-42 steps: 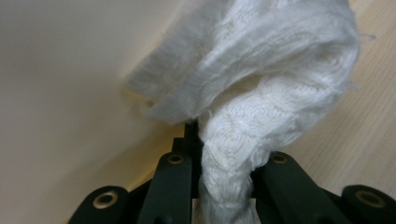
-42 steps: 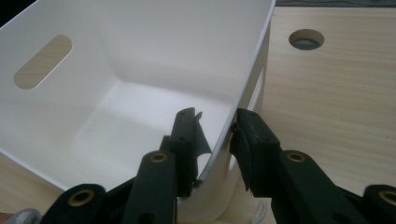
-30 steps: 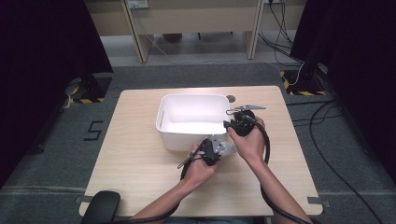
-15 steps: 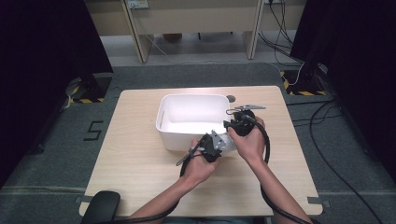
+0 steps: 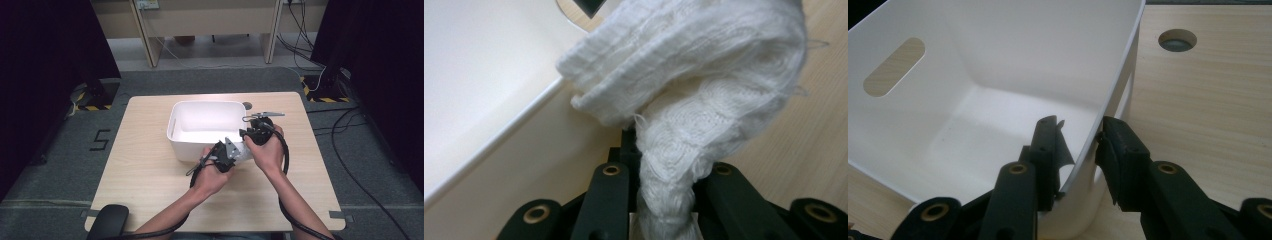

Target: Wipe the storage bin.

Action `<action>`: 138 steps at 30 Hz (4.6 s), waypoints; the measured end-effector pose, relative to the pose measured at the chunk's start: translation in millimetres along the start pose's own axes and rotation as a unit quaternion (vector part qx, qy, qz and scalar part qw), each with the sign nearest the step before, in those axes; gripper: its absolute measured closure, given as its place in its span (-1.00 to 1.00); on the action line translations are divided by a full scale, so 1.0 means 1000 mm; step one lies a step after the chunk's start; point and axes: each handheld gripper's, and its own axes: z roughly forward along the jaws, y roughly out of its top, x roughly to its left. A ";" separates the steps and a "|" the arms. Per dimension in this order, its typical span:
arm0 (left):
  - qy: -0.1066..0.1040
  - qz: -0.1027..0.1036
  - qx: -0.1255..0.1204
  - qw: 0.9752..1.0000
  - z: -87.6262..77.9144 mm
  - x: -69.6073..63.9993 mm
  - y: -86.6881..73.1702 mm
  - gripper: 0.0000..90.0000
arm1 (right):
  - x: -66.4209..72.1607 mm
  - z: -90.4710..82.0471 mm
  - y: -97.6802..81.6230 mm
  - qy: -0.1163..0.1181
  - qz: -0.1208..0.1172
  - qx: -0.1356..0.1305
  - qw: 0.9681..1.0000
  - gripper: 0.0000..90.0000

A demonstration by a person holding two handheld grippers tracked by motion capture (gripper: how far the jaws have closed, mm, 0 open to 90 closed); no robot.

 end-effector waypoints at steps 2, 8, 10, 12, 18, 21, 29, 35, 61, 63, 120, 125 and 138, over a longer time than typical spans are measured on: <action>-0.001 -0.005 -0.001 1.000 -0.004 0.005 -0.004 0.75 | -0.001 0.000 0.001 0.000 0.000 0.002 1.000 0.53; 0.003 -0.012 0.008 1.000 -0.019 0.023 -0.020 0.75 | -0.001 0.003 0.003 0.000 0.004 0.009 1.000 0.49; 0.005 -0.011 0.014 1.000 -0.026 0.029 -0.029 0.75 | -0.001 0.005 0.003 0.000 0.005 0.010 1.000 0.49; 0.008 -0.012 0.021 1.000 -0.031 0.035 -0.036 0.75 | -0.001 0.006 0.004 -0.002 0.004 0.012 1.000 0.49; 0.022 -0.037 0.035 0.998 -0.056 0.064 -0.068 0.75 | -0.002 0.006 0.007 -0.004 0.007 0.021 1.000 0.55; 0.033 -0.055 0.040 0.997 -0.072 0.076 -0.089 0.75 | -0.001 0.007 0.009 -0.006 0.003 0.027 1.000 0.61; 0.084 -0.091 0.060 0.991 -0.113 0.109 -0.135 0.75 | 0.000 0.012 0.016 -0.006 -0.012 0.042 0.999 0.80; 0.135 -0.126 0.085 0.979 -0.127 0.150 -0.162 0.75 | -0.004 0.015 0.021 -0.012 -0.023 0.046 0.999 0.92; 0.144 -0.148 0.053 0.977 -0.074 0.187 -0.124 0.75 | 0.000 -0.028 -0.036 0.031 -0.020 0.068 0.997 0.97; 0.137 -0.143 0.050 0.979 -0.073 0.185 -0.122 0.75 | 0.004 -0.026 -0.037 0.036 -0.023 0.073 0.996 0.98; 0.050 -0.023 0.011 0.998 -0.092 0.094 -0.095 0.75 | 0.005 -0.007 0.012 0.027 0.026 -0.012 0.999 0.59; 0.043 -0.015 0.010 0.999 -0.089 0.091 -0.092 0.75 | 0.008 -0.003 0.009 0.027 0.026 0.000 0.999 0.54; 0.040 -0.019 0.007 0.999 -0.081 0.088 -0.085 0.75 | 0.015 0.000 0.003 -0.013 0.013 0.018 1.000 0.65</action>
